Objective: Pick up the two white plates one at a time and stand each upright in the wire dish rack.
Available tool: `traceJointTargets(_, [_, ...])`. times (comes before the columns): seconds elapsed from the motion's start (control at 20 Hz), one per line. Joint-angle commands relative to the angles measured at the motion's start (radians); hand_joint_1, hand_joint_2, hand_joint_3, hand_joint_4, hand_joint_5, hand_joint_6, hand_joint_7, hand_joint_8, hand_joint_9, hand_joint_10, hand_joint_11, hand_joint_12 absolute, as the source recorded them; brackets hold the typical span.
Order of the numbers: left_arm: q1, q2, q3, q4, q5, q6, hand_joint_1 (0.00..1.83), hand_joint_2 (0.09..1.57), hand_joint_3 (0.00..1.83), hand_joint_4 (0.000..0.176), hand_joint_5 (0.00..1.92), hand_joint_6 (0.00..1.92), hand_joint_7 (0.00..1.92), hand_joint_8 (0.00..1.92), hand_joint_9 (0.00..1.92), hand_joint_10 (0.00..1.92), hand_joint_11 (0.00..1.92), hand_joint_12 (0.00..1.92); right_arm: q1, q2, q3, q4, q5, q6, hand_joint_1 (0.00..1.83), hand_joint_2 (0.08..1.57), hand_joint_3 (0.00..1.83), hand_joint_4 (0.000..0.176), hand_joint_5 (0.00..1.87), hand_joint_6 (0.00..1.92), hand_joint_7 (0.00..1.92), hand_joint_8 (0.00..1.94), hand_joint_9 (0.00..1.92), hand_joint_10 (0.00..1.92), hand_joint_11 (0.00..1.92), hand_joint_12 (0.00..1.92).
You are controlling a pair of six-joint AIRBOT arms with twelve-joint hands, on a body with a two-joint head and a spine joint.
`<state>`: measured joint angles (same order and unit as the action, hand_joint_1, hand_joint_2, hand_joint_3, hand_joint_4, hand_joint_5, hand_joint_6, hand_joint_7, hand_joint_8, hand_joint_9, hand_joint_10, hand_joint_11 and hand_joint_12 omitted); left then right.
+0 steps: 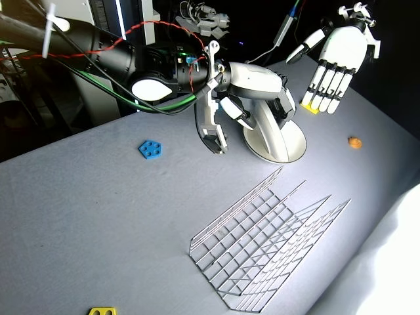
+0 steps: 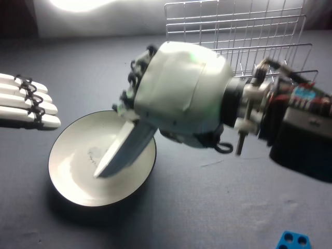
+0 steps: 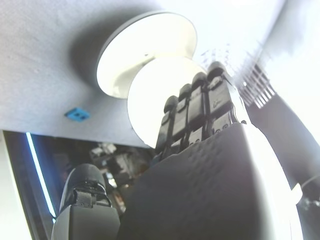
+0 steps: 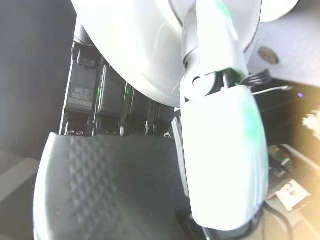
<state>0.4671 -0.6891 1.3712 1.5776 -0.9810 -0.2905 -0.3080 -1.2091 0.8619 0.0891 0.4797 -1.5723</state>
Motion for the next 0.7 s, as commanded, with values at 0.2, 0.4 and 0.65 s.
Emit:
traceJointTargets(0.2, [-0.01,0.011,0.01,-0.059,-0.032,-0.019,0.0,1.08,0.0,0.0,0.03,0.01,0.02,0.01,0.0,0.0,0.0,0.0,0.114,0.066,-0.057,0.003,0.044,0.187,1.37,1.11,0.0,0.0,0.94,1.05,1.0,0.93,0.93,1.09,0.78,1.18])
traceJointTargets(0.4, [-0.018,0.008,0.01,-0.048,-0.032,-0.022,0.0,1.07,0.0,0.0,0.01,0.0,0.0,0.0,0.0,0.0,0.0,0.0,0.211,0.102,-0.067,0.009,-0.111,0.319,1.37,1.12,0.0,0.0,0.92,1.1,0.97,0.99,0.89,1.14,0.74,1.21])
traceJointTargets(0.65, [-0.03,-0.003,0.024,-0.048,-0.035,-0.027,0.0,1.07,0.0,0.0,0.02,0.01,0.02,0.0,0.0,0.0,0.0,0.0,0.306,0.139,-0.067,0.008,-0.206,0.42,1.37,1.12,0.0,0.0,0.92,1.11,0.97,0.99,0.88,1.14,0.71,1.23])
